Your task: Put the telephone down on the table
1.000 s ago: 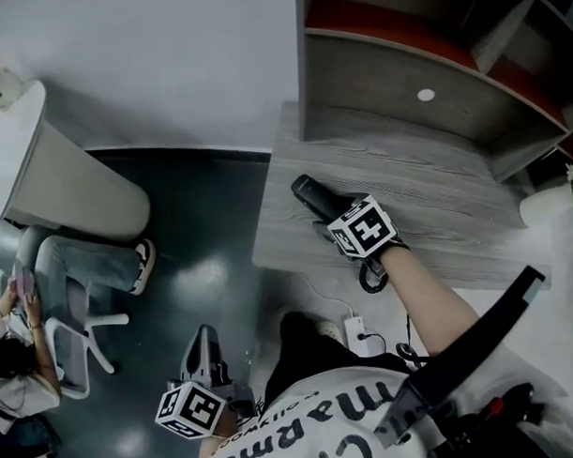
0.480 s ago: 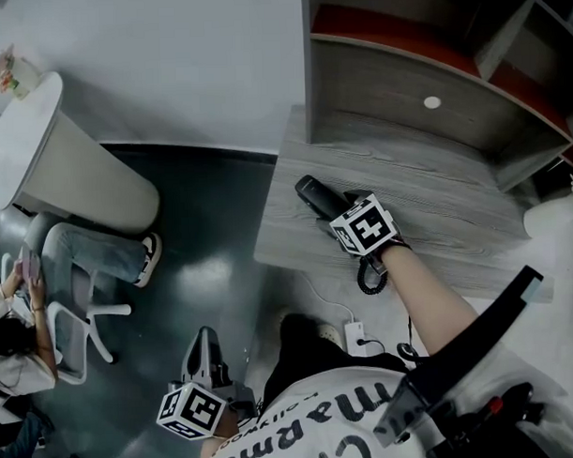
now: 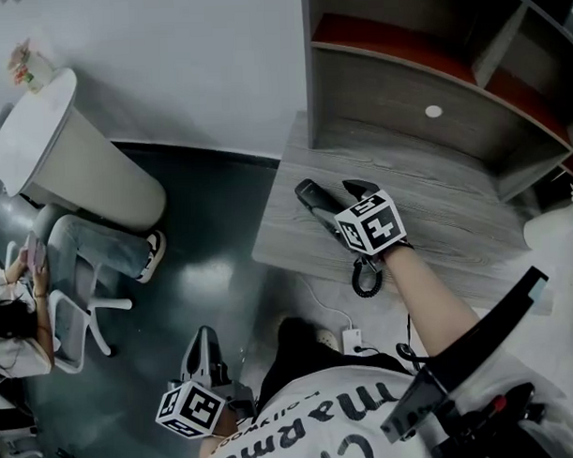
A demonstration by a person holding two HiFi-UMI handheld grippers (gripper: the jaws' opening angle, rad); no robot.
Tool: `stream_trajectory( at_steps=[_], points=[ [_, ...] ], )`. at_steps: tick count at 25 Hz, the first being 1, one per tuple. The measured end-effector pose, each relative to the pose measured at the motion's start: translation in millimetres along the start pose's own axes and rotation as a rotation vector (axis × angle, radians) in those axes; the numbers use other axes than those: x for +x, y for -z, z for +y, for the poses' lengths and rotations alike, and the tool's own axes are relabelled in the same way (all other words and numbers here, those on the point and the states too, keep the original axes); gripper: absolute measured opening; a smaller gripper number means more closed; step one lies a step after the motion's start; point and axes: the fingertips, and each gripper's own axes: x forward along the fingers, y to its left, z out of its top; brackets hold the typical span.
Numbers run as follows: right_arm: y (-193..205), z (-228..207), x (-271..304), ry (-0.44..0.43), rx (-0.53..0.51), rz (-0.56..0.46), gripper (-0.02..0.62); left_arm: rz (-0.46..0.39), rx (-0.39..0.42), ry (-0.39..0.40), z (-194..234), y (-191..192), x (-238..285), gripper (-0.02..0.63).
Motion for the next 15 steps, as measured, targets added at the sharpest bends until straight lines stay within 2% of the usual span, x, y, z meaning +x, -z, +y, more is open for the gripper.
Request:
stream_trajectory(
  at_steps=[4,5,7,11,15],
  points=[
    [-26,-2,-25,-0.005,0.002,-0.092,0.351,0.001,0.011,0.016,-14,7,-5,0.009],
    [-33,-2,-34,0.003,-0.002,-0.12,0.327,0.005,0.016,0.02,-17,8,-6,0.009],
    [-49,-3,-54,0.032,-0.005,-0.19,0.191,0.012,0.026,0.035,-19,9,-5,0.009],
    [-70,8,-100,0.048,0.034,-0.314,0.057,0.014,0.047,0.082,-28,2,0,0.008],
    [-73,33,-142,0.03,0.131,-0.407,0.031,0.017,0.078,0.154,-38,-10,2,0.009]
  ],
)
